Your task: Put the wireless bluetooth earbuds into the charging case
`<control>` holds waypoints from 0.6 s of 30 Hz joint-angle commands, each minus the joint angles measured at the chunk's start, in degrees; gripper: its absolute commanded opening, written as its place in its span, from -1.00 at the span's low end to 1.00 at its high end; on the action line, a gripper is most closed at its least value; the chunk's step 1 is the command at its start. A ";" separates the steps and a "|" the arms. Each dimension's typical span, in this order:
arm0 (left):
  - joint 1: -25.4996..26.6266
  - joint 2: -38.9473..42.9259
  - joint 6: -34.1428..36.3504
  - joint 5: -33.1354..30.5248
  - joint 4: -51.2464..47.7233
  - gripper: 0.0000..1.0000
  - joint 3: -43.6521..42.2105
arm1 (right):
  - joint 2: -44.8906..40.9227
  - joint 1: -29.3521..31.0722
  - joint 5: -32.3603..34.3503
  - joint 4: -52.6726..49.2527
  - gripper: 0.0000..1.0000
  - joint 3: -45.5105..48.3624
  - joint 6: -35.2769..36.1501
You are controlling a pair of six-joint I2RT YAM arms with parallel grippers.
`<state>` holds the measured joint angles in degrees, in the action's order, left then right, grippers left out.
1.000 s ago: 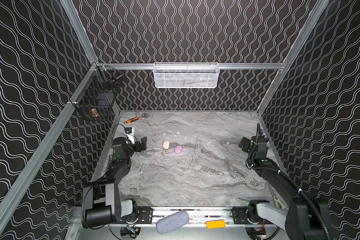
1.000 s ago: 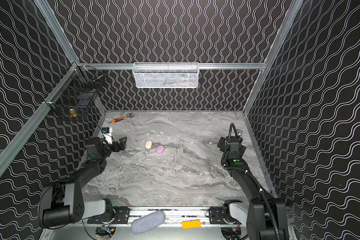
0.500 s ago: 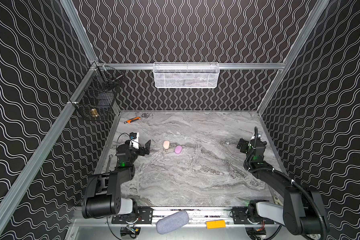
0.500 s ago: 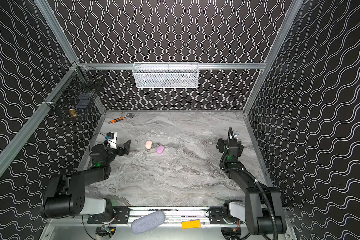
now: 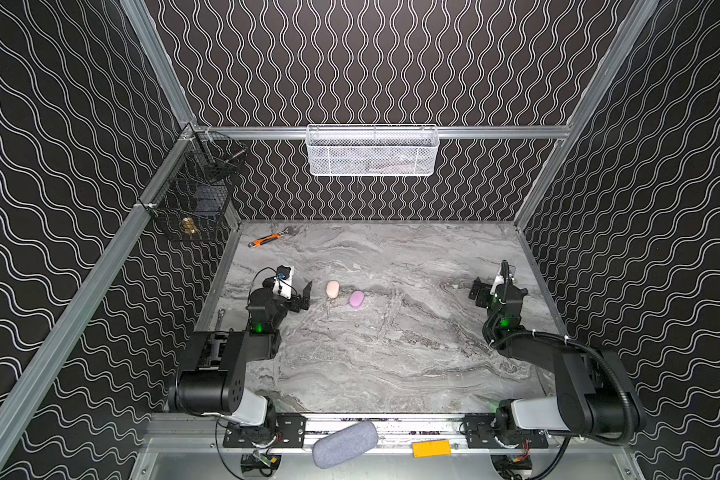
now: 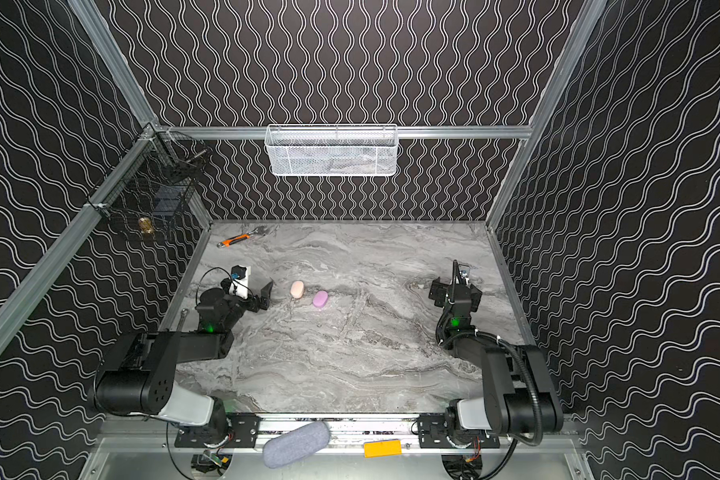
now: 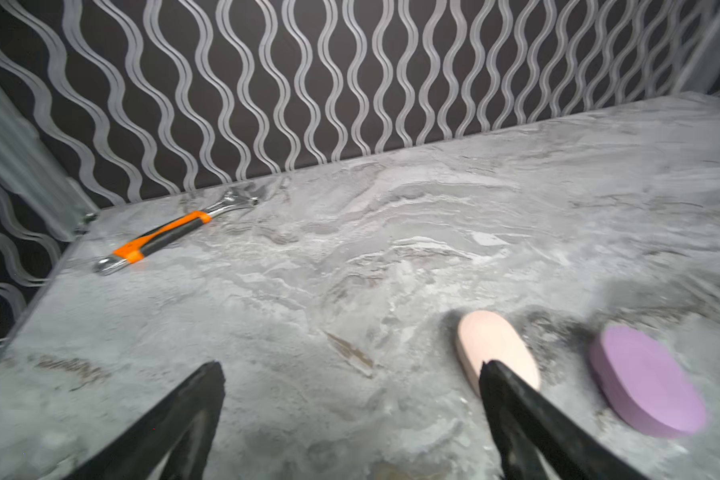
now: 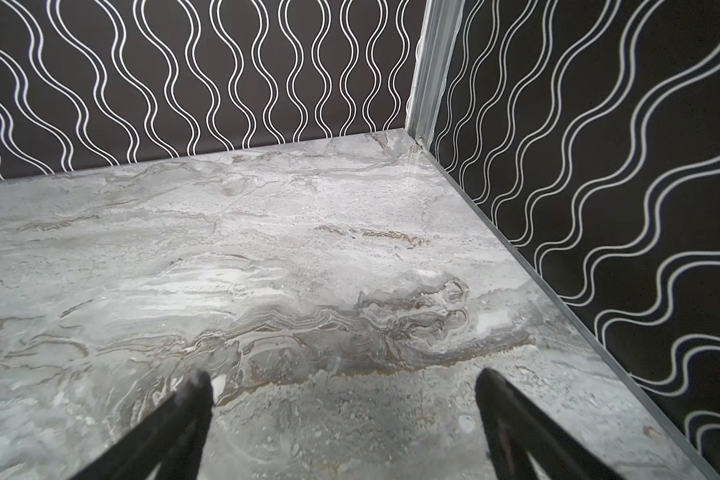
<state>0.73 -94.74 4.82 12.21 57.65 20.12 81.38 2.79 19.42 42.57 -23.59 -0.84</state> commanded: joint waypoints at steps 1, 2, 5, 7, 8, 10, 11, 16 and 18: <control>0.08 -0.35 0.98 -0.96 2.65 0.98 -0.03 | 2.56 -0.06 -1.16 7.76 0.99 0.60 1.16; 0.06 -0.36 0.94 -0.91 2.76 0.98 -0.05 | 3.67 -0.06 -1.14 9.96 0.99 1.33 1.28; 0.09 -0.29 0.99 -0.95 2.70 0.97 -0.01 | 5.49 -0.19 -1.73 15.88 1.00 3.56 1.38; 0.06 -0.36 1.05 -0.96 2.74 0.98 0.05 | 4.35 -0.76 -3.06 13.45 0.99 3.62 0.55; 0.10 -0.37 0.98 -0.96 2.73 0.98 0.02 | 4.61 -0.79 -3.08 15.33 0.99 4.06 0.90; 0.06 -0.45 0.98 -0.96 2.73 0.98 0.03 | 5.20 -0.88 -3.57 17.62 0.99 4.72 1.33; 0.06 -0.37 0.96 -0.95 2.73 0.97 -0.07 | 4.86 -0.86 -3.55 16.58 0.99 4.61 1.03; 0.10 -0.19 0.89 -0.96 2.73 0.98 -0.08 | 4.67 -1.97 -7.42 24.17 1.00 9.61 0.64; 0.06 -0.19 0.82 -0.95 2.73 0.98 -0.17 | 7.98 -2.08 -8.17 31.51 1.00 10.72 2.28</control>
<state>0.80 -94.98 4.86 11.35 58.46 20.03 87.02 0.95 14.00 61.80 -14.31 -0.08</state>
